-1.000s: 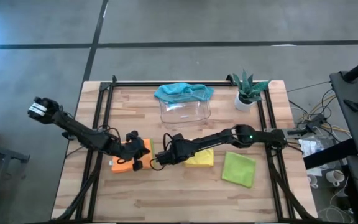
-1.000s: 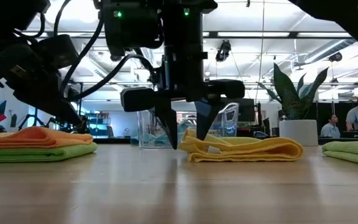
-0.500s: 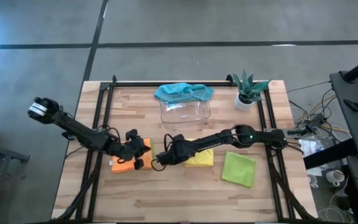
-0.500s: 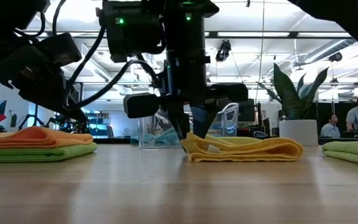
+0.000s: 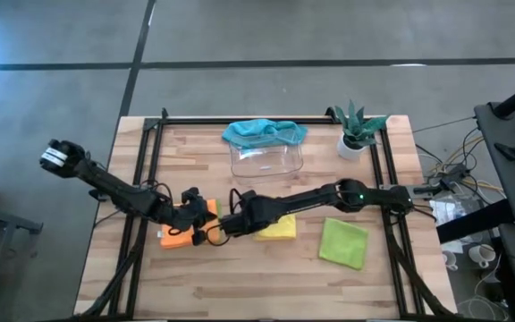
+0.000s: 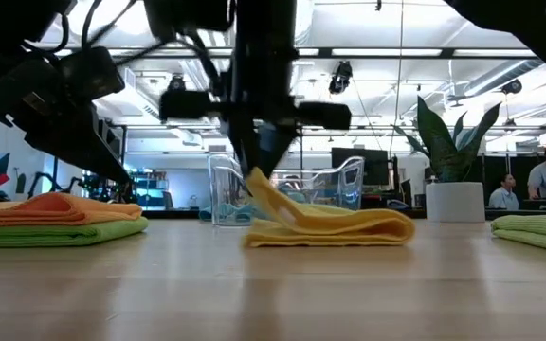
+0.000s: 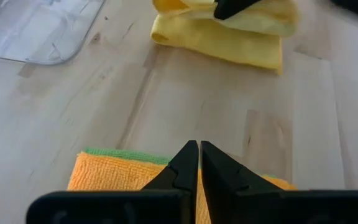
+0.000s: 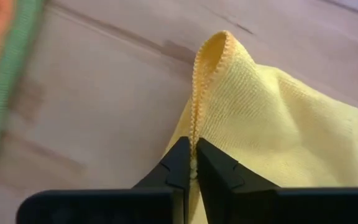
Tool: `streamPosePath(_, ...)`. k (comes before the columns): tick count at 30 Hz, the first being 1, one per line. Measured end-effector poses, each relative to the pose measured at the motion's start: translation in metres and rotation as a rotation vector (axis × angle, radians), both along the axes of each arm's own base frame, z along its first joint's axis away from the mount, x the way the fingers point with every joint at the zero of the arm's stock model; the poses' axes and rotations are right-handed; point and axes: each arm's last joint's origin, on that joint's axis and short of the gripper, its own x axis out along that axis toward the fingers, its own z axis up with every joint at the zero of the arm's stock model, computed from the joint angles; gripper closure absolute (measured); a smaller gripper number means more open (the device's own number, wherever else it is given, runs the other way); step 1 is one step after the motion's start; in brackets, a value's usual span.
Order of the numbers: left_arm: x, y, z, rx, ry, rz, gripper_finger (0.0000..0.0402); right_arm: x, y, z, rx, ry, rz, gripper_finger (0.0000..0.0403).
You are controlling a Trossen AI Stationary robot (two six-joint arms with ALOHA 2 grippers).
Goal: Fold microfiber towels
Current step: Fold the yellow microfiber cloth
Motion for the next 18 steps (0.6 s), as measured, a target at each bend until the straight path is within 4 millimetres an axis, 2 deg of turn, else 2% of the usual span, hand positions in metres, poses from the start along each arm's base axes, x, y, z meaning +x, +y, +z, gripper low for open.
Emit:
streamPosePath(3, 0.000, 0.000, 0.000, 0.000, 0.000, 0.000, 0.0398, 0.002, 0.000, 0.010, 0.005, -0.030, 0.018, 0.0385)
streamPosePath(9, 0.001, 0.000, 0.001, 0.035, -0.014, -0.009, 0.0398, 0.002, 0.001, 0.014, 0.018, -0.010, 0.076, 0.0385)
streamPosePath(18, 0.010, -0.004, 0.015, 0.037, -0.086, -0.025, 0.0398, -0.011, 0.004, 0.025, -0.008, 0.090, 0.181, 0.0385)
